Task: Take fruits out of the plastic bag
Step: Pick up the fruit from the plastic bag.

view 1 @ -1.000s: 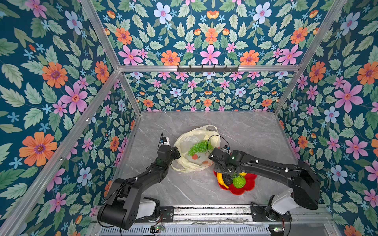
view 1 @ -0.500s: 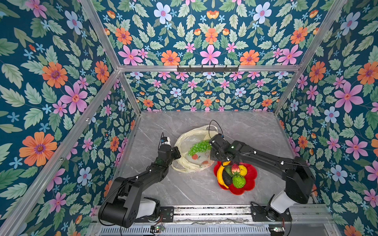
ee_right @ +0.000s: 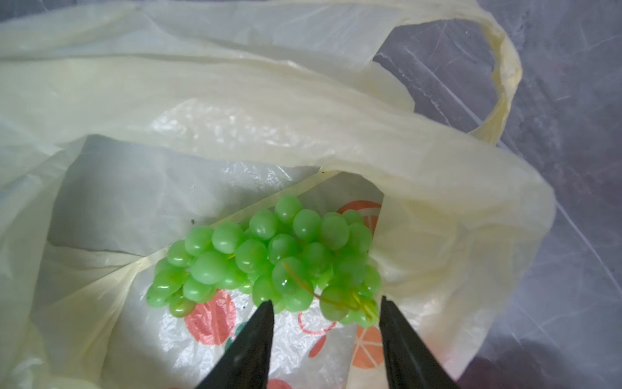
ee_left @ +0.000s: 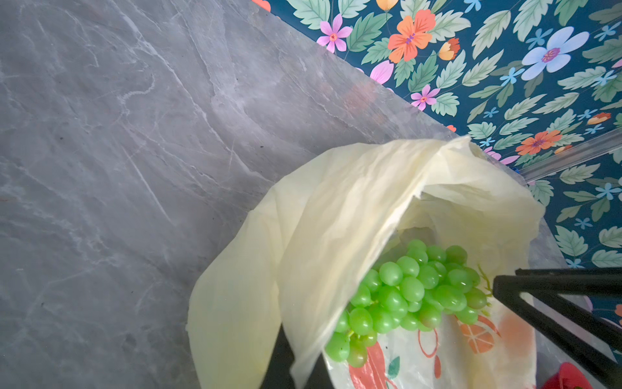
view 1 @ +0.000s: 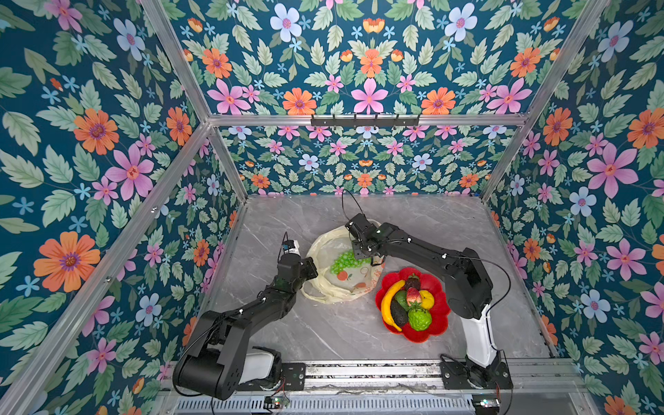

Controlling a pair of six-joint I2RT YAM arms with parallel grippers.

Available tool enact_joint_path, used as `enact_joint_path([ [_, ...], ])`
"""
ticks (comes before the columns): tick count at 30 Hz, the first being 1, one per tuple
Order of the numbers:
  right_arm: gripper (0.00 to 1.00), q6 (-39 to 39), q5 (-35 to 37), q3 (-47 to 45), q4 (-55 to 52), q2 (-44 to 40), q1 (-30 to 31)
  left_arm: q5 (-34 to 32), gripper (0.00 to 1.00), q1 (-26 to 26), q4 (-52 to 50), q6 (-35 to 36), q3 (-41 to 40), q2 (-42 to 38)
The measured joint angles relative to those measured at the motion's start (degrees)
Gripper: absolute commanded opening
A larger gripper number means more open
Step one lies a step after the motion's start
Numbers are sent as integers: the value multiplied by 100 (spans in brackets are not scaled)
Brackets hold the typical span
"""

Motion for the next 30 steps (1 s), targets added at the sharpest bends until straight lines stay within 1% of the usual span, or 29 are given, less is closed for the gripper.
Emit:
enact_joint_path([
  [7,48,-166,24,295,-94,293,7,4,0,2,0,0,22,55],
  [9,44,-179,61,372,-151,369,-2,4,0,0,-2,0,22,55],
  [13,33,-175,170,459,-238,474,-13,4,0,0,0,0,22,55],
  [16,28,-157,262,461,-310,476,-15,4,0,0,0,0,22,61],
  [21,14,-153,378,468,-339,518,-15,7,0,0,-2,0,22,66],
  [28,1,-133,413,501,-352,538,-24,7,0,2,-2,0,22,66],
  [30,0,-133,444,529,-350,540,-24,7,0,0,-2,0,22,66],
])
